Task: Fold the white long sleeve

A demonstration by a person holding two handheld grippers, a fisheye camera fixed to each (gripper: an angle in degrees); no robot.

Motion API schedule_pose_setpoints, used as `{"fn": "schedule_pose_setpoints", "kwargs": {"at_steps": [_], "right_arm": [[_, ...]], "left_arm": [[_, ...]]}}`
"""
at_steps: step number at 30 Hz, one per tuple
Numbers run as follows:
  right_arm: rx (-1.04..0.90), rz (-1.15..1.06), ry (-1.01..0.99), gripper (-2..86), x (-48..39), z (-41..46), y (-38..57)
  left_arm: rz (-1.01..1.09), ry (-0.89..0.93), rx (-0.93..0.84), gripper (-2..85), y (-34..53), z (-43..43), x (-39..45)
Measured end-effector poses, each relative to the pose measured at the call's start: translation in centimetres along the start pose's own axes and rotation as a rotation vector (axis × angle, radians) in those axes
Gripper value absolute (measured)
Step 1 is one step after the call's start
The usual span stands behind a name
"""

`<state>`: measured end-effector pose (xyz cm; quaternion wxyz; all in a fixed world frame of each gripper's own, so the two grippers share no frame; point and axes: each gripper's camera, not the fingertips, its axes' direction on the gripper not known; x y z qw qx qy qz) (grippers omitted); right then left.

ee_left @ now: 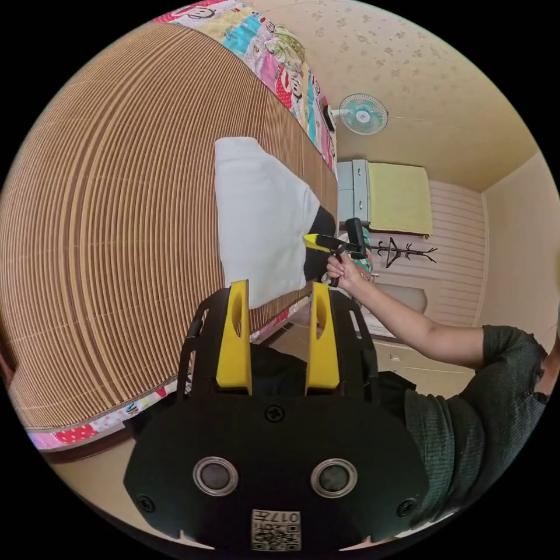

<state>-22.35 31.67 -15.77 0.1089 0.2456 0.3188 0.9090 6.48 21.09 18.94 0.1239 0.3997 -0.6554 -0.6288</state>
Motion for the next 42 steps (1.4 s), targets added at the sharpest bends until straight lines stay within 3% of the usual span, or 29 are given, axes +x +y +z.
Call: {"fn": "schedule_pose_setpoints", "kwargs": {"at_steps": [4,7,11,14,17,21,29,32,34,35,39,42], "right_arm": [[0.048,0.203,-0.014,20.1,7.7,-0.3,3.1],[0.102,0.220,-0.192,21.6,10.8,0.3,4.5],[0.044,0.169,-0.311,19.8,11.9,3.6,4.9],[0.027,0.136,-0.381,18.5,11.4,6.0,5.0],[0.064,0.177,-0.405,16.5,11.0,7.1,6.4],[0.038,0.134,-0.613,13.8,10.1,6.7,9.9],[0.152,-0.018,-0.401,13.5,4.0,-11.3,18.3],[0.175,0.082,-0.162,13.1,4.0,-20.6,18.9],[0.298,0.173,0.143,12.2,2.9,-27.7,19.6],[0.317,0.219,0.204,11.9,2.7,-29.1,19.6],[0.442,0.539,0.555,9.4,0.4,-32.6,19.7],[0.448,0.543,0.632,7.3,-1.2,-28.4,18.2]], "left_arm": [[-0.028,-0.029,-0.027,16.9,-4.2,3.5,-2.0],[-0.068,-0.073,-0.019,19.8,-8.4,5.0,-4.2],[-0.074,-0.171,-0.195,21.0,-14.5,8.4,-6.9],[-0.137,-0.068,-0.368,19.5,-16.7,11.0,-9.1],[-0.196,-0.051,-0.393,15.5,-16.4,10.2,-10.2],[-0.210,0.124,-0.524,13.5,-13.9,10.0,-7.6],[0.088,0.194,-0.555,14.3,-15.6,16.2,12.6],[0.174,0.218,-0.578,15.5,-19.5,22.0,19.9],[0.230,0.157,-0.548,15.2,-21.6,24.2,23.3],[0.245,0.099,-0.546,14.7,-22.6,25.3,24.6],[0.150,-0.098,-0.681,13.8,-22.9,27.4,22.2],[0.052,-0.253,-0.771,13.6,-19.2,24.8,15.8]]}}
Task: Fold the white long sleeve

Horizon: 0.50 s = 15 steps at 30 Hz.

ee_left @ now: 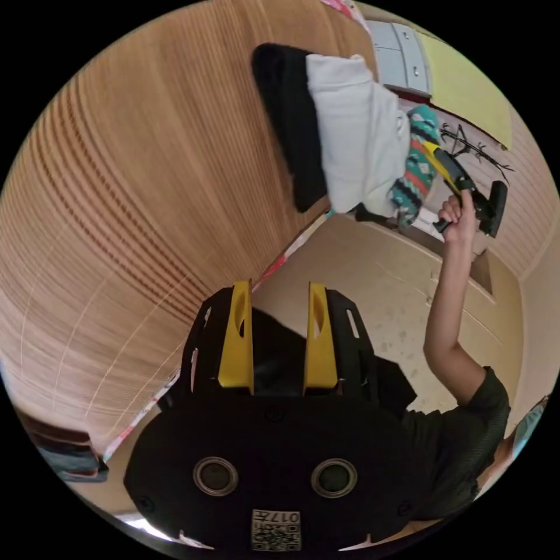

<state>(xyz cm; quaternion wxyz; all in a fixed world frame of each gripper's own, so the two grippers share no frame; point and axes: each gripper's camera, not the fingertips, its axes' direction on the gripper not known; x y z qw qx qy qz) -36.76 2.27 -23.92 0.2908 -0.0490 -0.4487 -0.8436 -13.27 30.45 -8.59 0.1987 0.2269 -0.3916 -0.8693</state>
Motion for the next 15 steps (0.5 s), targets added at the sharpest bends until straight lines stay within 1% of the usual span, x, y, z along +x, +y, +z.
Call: {"fn": "schedule_pose_setpoints", "kwargs": {"at_steps": [1,2,3,4,5,6,7,8,9,10,11,12,13,15], "right_arm": [[-0.015,-0.006,0.032,5.6,-1.3,2.1,0.8],[-0.030,-0.004,0.054,4.7,-1.7,3.4,1.2],[-0.081,0.011,0.113,3.3,-2.0,6.5,1.9],[-0.164,0.036,0.183,2.2,-1.5,10.3,2.5],[-0.223,0.047,0.211,1.9,-1.0,12.5,3.0],[-0.252,0.027,0.173,1.4,-0.2,15.6,4.2],[-0.274,0.051,0.134,1.1,0.7,16.8,4.9],[-0.285,0.076,0.108,1.0,1.1,16.8,4.9],[-0.306,0.145,0.045,0.8,2.1,16.2,4.3],[-0.351,0.216,-0.004,0.7,2.8,15.7,3.5],[-0.366,0.235,-0.019,0.6,2.9,15.4,3.2],[-0.351,0.241,-0.019,0.5,2.5,14.4,3.2],[-0.297,0.216,0.002,0.5,1.6,13.3,3.9],[-0.213,0.152,0.022,0.4,-0.5,11.8,6.0]], "left_arm": [[-0.035,-0.021,-0.026,13.6,1.3,0.5,-1.6],[-0.112,-0.056,-0.077,13.6,4.4,1.4,-5.0],[-0.203,-0.087,-0.124,13.6,8.2,2.0,-8.6],[-0.253,-0.099,-0.145,13.5,10.3,2.2,-10.3],[-0.351,-0.115,-0.173,13.5,14.9,2.3,-13.6],[-0.439,-0.114,-0.178,13.5,19.5,2.0,-16.4],[-0.483,-0.109,-0.173,13.5,22.0,1.7,-17.6],[-0.572,-0.095,-0.145,13.5,26.9,1.0,-19.5],[-0.659,-0.072,-0.093,13.4,31.7,0.1,-20.9],[-0.699,-0.055,-0.059,13.4,34.0,-0.4,-21.4],[-0.773,-0.008,0.023,13.0,38.2,-1.1,-22.0],[-0.836,0.050,0.119,12.6,42.0,-1.6,-22.1],[-0.860,0.079,0.169,12.3,43.7,-1.8,-22.0],[-0.910,0.187,0.361,11.2,48.4,-1.8,-20.9]]}}
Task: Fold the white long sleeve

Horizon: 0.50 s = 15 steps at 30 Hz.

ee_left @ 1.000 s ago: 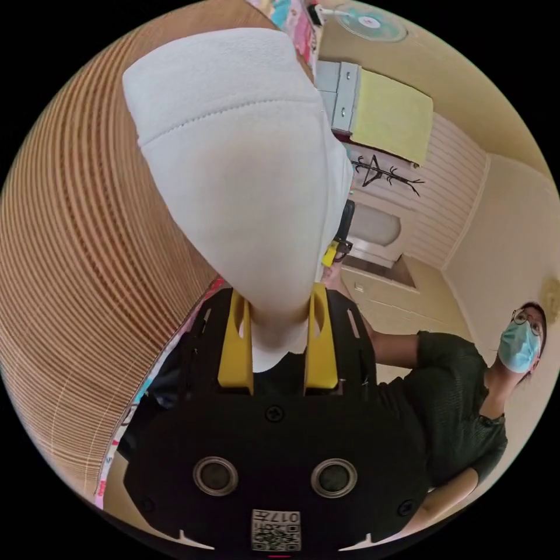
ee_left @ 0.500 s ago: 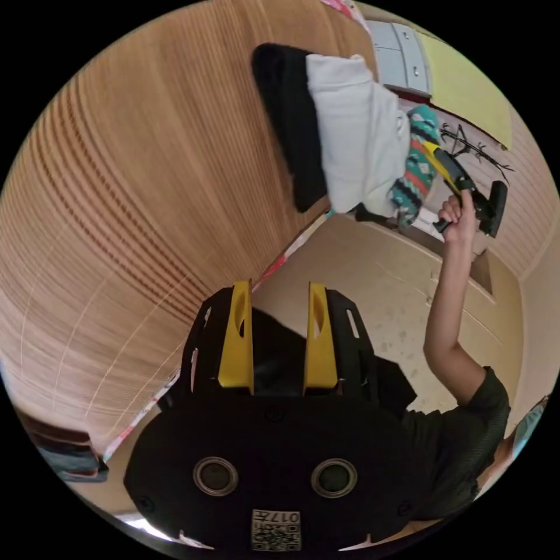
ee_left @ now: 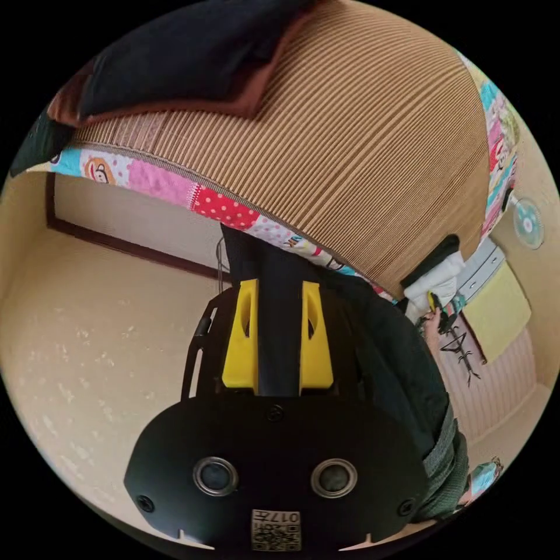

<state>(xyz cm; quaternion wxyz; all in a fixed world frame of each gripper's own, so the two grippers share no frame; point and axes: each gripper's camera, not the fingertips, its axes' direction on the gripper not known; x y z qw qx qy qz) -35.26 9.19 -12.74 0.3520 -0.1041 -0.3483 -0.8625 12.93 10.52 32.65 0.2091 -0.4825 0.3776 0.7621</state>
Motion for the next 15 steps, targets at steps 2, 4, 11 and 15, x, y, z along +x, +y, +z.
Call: {"fn": "schedule_pose_setpoints", "kwargs": {"at_steps": [2,4,11,15], "right_arm": [[0.020,0.015,0.002,0.4,-1.4,0.1,3.3],[0.016,0.062,-0.115,0.4,-3.1,1.2,8.6],[-0.309,0.170,-0.367,0.3,-6.7,11.0,20.9],[-0.480,0.176,-0.278,0.3,-6.4,13.0,23.2]], "left_arm": [[0.006,0.104,0.069,10.1,2.1,-0.2,-0.6],[0.033,0.164,0.117,8.4,3.8,0.4,-0.5],[-0.035,0.264,0.141,4.3,6.6,5.9,-2.0],[-0.090,0.274,0.083,4.5,6.6,6.7,-5.0]]}}
